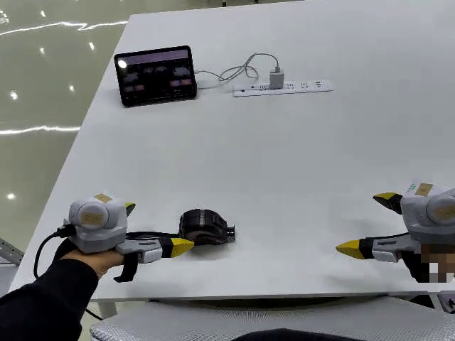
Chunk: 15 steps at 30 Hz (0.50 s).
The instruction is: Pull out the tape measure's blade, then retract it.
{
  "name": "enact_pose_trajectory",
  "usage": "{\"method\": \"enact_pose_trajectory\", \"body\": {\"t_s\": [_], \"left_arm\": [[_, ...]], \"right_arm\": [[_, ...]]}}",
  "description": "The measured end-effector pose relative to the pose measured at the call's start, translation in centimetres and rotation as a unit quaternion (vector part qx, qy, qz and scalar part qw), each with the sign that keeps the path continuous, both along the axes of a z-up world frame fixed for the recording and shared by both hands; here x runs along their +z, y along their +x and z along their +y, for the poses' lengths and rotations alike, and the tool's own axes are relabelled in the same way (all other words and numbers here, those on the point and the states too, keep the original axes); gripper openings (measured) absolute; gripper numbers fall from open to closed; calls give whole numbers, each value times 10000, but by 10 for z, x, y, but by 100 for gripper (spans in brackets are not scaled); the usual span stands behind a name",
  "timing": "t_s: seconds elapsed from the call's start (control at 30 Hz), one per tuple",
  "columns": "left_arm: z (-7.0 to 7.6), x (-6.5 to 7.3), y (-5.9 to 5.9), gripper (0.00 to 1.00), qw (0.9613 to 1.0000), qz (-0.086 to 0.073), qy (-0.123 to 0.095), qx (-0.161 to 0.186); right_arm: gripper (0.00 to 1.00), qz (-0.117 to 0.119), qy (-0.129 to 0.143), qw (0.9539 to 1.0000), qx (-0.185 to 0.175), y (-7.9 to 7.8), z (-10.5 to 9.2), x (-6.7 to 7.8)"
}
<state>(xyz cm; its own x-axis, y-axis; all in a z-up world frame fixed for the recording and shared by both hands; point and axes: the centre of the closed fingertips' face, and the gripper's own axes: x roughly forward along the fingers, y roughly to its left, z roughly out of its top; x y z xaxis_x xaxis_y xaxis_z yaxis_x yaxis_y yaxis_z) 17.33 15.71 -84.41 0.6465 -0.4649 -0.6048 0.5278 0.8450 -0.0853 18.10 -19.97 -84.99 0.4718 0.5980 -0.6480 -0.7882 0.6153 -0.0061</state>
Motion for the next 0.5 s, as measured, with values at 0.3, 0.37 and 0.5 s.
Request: {"method": "enact_pose_trajectory", "body": {"t_s": [0.3,0.37,0.5], "left_arm": [[11,9,2,100,9999,47,-100,-72],[9,11,2,100,9998,45,-132,-130],[5,18,-1,100,9996,46,-137,-245]], "right_arm": [[98,58,163,9998,-70,-13,-26,5],[99,20,102,9999,-64,-16,-34,6],[100,11,5,9999,-173,-20,-55,10]]}}
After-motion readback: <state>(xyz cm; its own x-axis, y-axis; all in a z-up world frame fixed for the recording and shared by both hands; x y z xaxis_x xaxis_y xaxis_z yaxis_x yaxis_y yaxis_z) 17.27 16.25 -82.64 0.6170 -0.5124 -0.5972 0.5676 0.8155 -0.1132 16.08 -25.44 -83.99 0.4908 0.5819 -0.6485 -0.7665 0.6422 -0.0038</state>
